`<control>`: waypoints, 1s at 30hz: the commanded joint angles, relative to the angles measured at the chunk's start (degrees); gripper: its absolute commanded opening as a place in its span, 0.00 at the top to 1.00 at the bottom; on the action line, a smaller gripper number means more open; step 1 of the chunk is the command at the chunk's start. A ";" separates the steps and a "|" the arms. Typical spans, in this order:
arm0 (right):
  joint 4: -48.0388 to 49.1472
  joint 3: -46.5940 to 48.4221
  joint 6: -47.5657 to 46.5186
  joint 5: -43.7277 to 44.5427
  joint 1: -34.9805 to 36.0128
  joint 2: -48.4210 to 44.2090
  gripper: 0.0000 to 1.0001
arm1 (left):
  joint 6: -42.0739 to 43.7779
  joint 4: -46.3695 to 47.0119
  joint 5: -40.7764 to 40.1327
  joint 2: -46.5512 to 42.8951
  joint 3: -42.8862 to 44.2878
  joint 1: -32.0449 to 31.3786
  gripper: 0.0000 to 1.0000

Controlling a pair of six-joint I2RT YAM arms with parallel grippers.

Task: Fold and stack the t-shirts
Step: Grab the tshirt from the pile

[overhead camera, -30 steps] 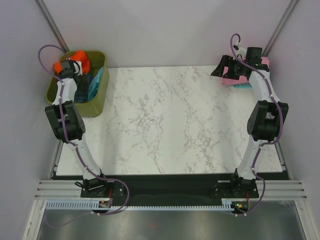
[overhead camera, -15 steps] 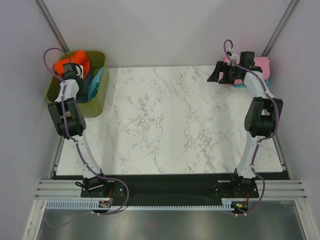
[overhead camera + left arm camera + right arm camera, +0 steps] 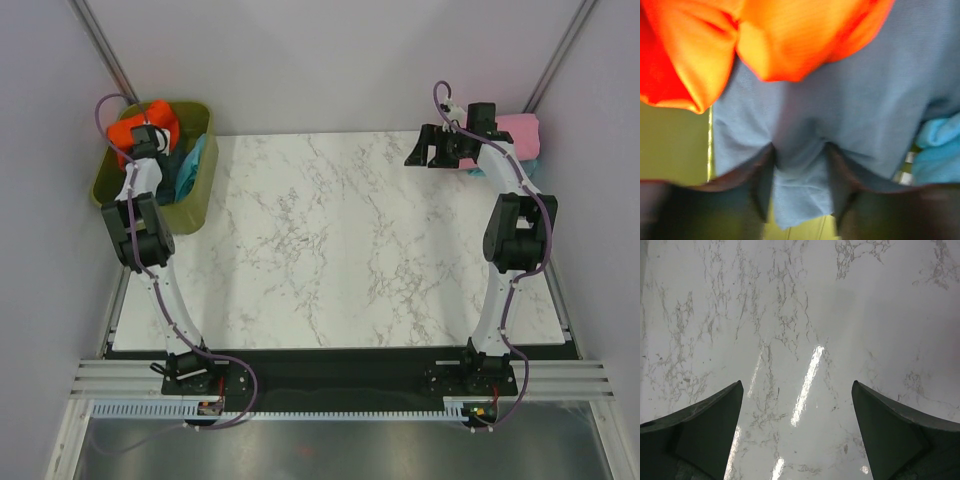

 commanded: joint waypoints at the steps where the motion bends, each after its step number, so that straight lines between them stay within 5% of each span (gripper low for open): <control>1: 0.47 2.13 -1.52 0.56 -0.16 0.21 0.02 | 2.45 3.06 -1.05 1.59 2.68 0.39 0.58; 2: 0.38 2.13 -1.52 0.57 -0.16 0.21 0.02 | 2.36 3.06 -1.32 1.33 2.68 0.48 0.73; 3: 0.38 2.13 -1.43 0.74 0.01 0.21 0.02 | 1.93 2.97 -1.41 1.06 2.60 0.39 0.78; 14: 1.00 4.42 -0.82 1.00 0.98 -0.14 0.02 | -5.63 -0.10 1.39 -11.84 3.12 -1.28 0.98; 30: 2.49 1.61 0.86 0.65 0.98 -6.11 0.02 | -11.43 -3.18 11.42 -30.74 7.68 -8.39 0.98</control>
